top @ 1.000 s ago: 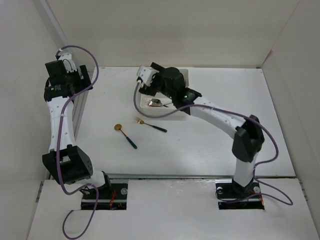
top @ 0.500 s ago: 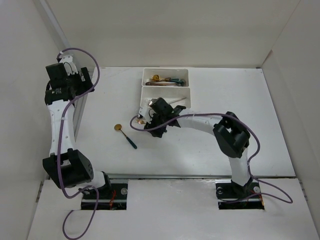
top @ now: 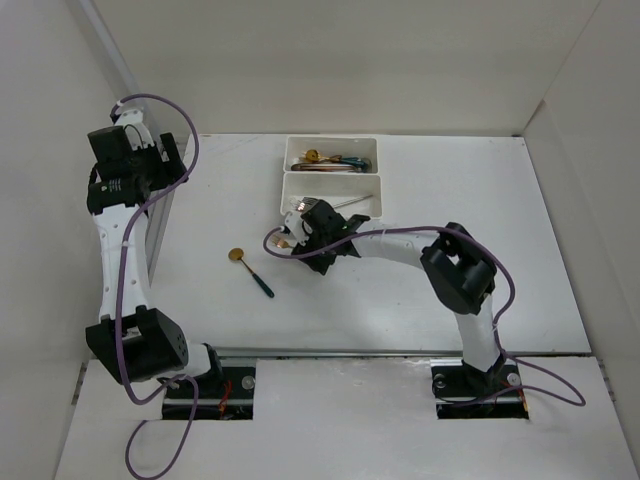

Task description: Sort the eating utensils into containers

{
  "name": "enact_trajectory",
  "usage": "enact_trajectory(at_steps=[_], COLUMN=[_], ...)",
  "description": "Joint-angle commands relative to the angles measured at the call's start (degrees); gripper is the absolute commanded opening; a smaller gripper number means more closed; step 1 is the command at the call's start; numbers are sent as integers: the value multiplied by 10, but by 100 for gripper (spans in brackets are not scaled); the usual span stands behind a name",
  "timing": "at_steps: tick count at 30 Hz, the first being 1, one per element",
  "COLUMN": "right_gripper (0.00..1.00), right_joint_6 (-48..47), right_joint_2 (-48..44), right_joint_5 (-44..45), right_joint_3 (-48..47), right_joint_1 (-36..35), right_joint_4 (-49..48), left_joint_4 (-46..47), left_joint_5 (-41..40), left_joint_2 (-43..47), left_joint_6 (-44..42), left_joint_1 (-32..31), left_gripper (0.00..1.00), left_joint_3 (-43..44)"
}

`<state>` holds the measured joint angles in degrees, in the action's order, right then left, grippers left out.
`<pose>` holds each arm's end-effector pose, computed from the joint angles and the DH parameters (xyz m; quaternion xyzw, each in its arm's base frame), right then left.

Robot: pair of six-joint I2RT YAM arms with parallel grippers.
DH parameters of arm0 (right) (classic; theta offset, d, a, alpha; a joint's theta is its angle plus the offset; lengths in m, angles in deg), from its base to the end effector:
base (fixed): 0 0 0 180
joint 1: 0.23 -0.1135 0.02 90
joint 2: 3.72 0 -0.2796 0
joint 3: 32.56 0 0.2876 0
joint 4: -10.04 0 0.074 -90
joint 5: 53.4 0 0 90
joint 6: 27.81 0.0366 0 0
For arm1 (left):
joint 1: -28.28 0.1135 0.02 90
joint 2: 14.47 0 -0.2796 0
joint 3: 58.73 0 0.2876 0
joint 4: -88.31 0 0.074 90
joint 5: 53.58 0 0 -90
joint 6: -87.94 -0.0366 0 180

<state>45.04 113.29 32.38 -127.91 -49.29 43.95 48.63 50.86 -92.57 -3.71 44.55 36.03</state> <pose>0.3104 0.3619 0.1653 -0.5305 0.7937 0.1151 0.2747 0.3276 0.0861 0.4267 -0.0365 0.8295 -0.0183 0.5571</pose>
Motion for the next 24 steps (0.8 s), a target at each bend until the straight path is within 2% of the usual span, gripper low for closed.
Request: enact_trajectory(at_steps=[1, 3, 5, 8, 12, 15, 19, 24], right_gripper=[60, 60, 50, 27, 16, 13, 0, 0], right_joint_6=[16, 16, 11, 4, -29, -51, -75, -95], right_joint_2=[-5, 5, 26, 50, 45, 28, 15, -47], right_joint_5=[19, 19, 25, 45, 31, 0, -12, -46], right_joint_3=[-19, -30, -56, -56, -11, 10, 16, 30], right_joint_1=[4, 4, 4, 4, -9, -15, -26, -31], right_joint_4=[-25, -26, -10, 5, -12, -26, -20, -38], left_joint_4=[15, 15, 21, 21, 21, 21, 21, 21], left_joint_5=[7, 7, 7, 7, 2, 2, 2, 2], left_joint_2=[13, 13, 7, 7, 7, 7, 7, 7], left_joint_6=[1, 1, 1, 1, 1, 1, 1, 1], left_joint_1=[8, 8, 8, 8, 13, 13, 13, 13], left_gripper=[79, 79, 79, 79, 79, 79, 79, 79], left_joint_3=[-3, -3, -3, -3, 3, 3, 3, 3])
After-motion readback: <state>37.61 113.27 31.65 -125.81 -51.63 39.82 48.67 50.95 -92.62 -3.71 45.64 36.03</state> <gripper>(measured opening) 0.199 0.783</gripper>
